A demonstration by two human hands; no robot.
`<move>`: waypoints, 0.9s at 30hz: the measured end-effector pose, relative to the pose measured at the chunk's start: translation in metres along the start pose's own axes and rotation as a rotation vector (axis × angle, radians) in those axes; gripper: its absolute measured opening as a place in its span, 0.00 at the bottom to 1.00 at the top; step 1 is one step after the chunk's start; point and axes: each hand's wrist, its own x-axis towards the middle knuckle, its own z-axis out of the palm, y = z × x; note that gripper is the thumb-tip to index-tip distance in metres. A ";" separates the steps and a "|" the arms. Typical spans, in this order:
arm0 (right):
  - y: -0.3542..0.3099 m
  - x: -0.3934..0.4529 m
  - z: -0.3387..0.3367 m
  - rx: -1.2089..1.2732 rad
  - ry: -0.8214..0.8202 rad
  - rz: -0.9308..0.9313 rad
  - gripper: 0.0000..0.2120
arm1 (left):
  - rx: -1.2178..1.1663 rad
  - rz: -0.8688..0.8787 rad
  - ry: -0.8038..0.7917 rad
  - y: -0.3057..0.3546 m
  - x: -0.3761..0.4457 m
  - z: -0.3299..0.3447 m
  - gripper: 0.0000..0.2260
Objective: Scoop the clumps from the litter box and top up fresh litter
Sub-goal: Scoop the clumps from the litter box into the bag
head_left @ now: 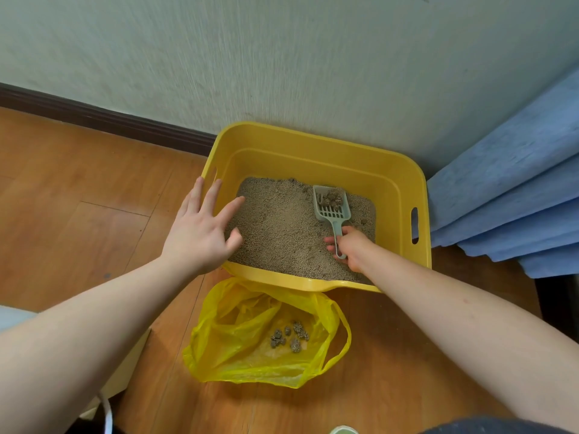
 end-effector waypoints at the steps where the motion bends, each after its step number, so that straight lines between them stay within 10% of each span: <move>1: 0.001 0.000 0.000 -0.025 -0.005 -0.009 0.16 | -0.003 -0.001 0.004 0.000 0.000 0.000 0.30; 27: -0.004 -0.049 -0.053 -0.711 -0.228 -0.355 0.12 | -0.001 0.005 -0.004 0.000 -0.002 -0.002 0.29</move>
